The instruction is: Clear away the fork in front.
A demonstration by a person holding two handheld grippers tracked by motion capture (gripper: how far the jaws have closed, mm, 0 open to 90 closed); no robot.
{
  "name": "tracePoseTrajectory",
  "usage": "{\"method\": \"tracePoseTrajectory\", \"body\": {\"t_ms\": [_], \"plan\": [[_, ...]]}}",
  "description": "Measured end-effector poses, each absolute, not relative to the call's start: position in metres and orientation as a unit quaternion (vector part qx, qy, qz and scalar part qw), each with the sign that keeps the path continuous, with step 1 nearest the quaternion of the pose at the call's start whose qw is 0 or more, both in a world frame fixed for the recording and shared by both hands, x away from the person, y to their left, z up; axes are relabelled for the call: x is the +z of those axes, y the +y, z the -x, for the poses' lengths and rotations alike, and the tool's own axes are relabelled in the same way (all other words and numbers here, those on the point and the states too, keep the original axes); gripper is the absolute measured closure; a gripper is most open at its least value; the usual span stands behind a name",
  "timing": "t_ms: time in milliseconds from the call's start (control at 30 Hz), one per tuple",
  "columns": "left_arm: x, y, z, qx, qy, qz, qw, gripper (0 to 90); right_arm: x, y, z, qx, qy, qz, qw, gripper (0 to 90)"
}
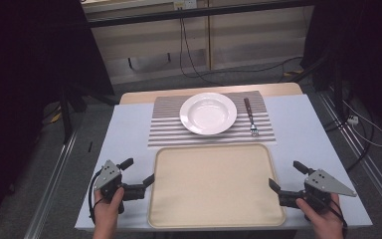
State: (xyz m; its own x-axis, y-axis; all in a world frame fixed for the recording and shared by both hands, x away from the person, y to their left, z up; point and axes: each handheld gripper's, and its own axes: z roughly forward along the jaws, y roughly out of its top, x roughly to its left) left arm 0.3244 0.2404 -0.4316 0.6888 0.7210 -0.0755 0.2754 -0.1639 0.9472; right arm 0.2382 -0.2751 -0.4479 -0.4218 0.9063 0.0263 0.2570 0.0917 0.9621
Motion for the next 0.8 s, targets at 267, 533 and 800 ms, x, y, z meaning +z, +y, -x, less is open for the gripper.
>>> {"method": "tracePoseTrajectory", "body": {"t_ms": [267, 533, 800], "plan": [[-0.433, 0.24, -0.327, 0.204, 0.333, -0.742, 0.545, 2.0, -0.445, -0.271, -0.246, 0.501, 0.684, -0.423, 0.318, 1.9], [-0.434, 0.245, -0.327, 0.206, 0.337, -0.739, 0.546, 2.0, -0.435, -0.274, -0.27, 0.486, 0.681, -0.436, 0.333, 2.0], [-0.436, 0.251, -0.328, 0.204, 0.344, -0.734, 0.549, 2.0, -0.432, -0.278, -0.299, 0.469, 0.676, -0.454, 0.341, 2.0]]}}
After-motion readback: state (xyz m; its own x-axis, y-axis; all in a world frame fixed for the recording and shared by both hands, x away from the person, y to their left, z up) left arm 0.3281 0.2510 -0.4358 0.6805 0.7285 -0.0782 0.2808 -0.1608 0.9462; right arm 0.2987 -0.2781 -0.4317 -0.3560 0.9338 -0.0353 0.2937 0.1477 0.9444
